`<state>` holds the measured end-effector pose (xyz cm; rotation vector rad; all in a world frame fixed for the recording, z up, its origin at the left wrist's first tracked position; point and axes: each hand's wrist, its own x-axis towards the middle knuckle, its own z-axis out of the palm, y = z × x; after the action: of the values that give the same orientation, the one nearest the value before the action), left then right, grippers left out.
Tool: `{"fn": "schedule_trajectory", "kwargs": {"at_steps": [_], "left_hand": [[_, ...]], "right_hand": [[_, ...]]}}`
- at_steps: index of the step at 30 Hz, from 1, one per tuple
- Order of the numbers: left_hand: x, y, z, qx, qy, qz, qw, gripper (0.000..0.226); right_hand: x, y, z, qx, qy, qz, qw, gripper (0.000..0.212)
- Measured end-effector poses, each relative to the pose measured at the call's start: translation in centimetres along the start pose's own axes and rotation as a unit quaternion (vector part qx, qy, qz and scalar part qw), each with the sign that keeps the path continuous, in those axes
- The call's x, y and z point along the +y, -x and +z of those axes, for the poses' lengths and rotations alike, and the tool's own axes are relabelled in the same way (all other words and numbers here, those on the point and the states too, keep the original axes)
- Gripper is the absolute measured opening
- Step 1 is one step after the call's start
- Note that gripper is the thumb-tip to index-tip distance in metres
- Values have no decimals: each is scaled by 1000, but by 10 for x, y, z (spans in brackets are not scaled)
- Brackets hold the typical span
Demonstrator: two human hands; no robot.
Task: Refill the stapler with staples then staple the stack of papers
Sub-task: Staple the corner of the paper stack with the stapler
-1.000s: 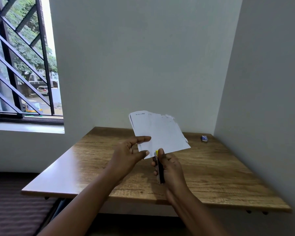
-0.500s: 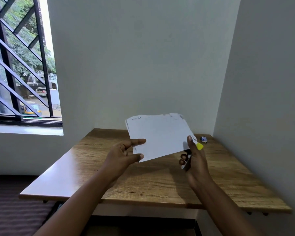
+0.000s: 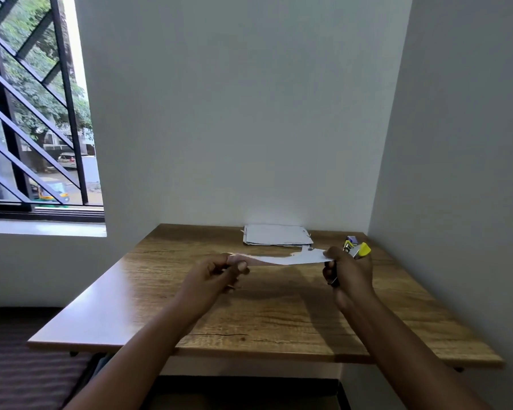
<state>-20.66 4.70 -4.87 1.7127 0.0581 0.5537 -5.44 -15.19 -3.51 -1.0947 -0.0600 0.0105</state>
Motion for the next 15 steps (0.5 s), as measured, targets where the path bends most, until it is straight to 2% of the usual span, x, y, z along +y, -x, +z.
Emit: {"fn": "schedule_trajectory", "kwargs": {"at_steps": [4,10,13,15], "left_hand": [[3,-1,0,36,6,-17,999,30],[4,-4,4,46,38,-44,997,31],[1,-5,2,54,52,-42,996,31],[1,-6,0,63,86,-32,994,22]], "right_hand": [[-2,0,3,-4,20,25,999,37],[-3,-6,3,2,34,51,998,36],[-1,-10,0,-34,60,64,996,38],[2,-11,-1,-62,88,76,991,41]]}}
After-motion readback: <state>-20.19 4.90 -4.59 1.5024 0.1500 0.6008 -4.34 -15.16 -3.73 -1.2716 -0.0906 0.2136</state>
